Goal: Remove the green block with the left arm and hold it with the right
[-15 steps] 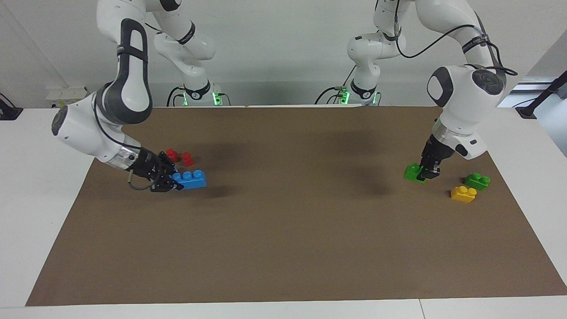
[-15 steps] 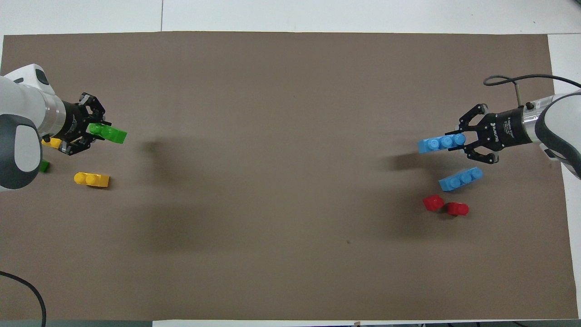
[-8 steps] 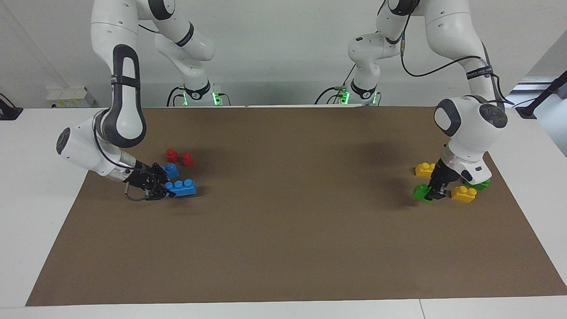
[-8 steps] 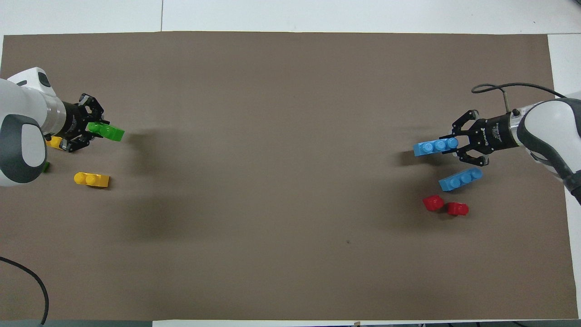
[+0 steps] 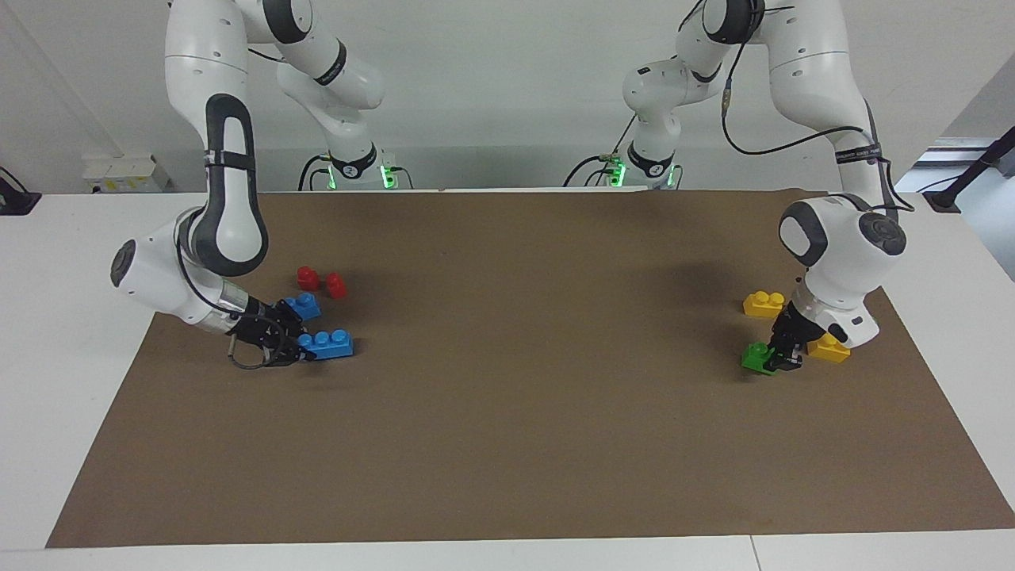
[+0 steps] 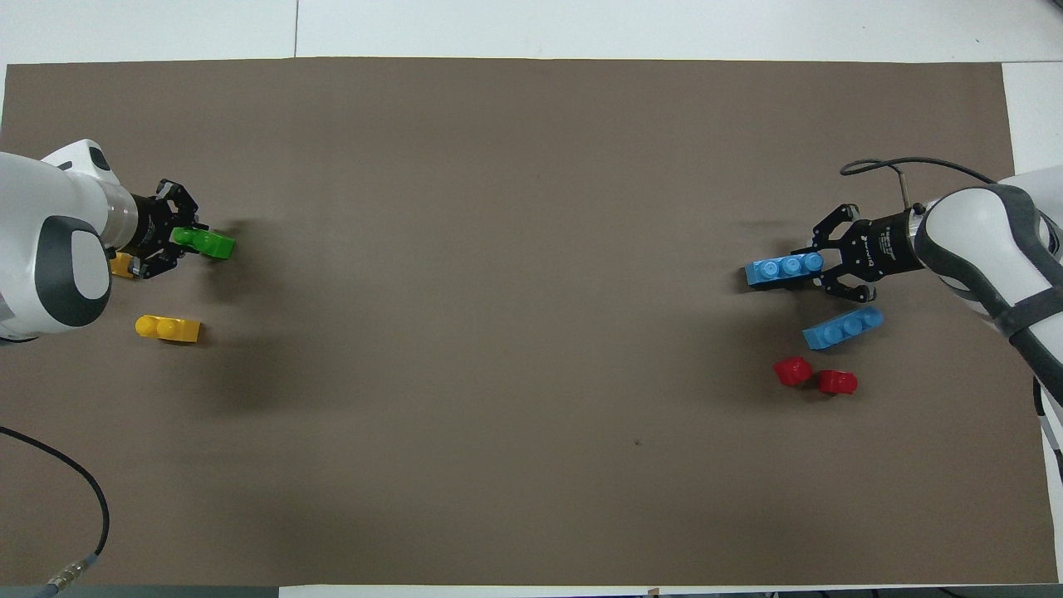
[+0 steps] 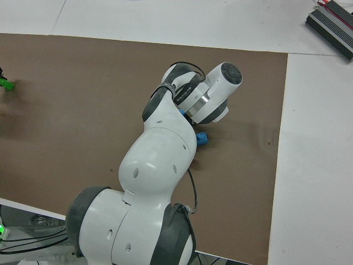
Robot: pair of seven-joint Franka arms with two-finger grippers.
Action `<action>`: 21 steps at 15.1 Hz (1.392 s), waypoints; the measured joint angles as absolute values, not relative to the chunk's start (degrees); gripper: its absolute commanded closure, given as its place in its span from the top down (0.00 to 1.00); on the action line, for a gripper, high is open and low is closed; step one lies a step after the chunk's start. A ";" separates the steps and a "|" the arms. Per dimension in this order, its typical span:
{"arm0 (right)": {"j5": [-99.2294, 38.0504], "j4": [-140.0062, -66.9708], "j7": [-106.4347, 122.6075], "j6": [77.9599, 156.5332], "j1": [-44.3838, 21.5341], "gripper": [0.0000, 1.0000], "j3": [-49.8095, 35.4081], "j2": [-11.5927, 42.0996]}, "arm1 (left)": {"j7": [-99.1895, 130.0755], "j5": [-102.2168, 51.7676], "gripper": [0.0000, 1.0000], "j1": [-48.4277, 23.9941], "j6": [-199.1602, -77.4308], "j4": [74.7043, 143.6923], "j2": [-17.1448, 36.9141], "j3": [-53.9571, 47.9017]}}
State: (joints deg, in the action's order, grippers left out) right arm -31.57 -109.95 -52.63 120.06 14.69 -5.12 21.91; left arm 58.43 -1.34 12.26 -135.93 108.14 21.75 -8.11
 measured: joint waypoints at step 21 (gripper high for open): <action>-12.20 -100.28 -24.51 94.48 12.52 1.00 -5.78 1.51 | 42.02 4.40 1.00 7.64 -117.37 101.18 8.74 -9.81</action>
State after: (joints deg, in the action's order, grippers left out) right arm -12.20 -100.28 -24.51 94.48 12.52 -5.78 1.51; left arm 42.02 4.40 7.64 -117.37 101.18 8.74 -9.81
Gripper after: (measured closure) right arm 0.000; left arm 0.000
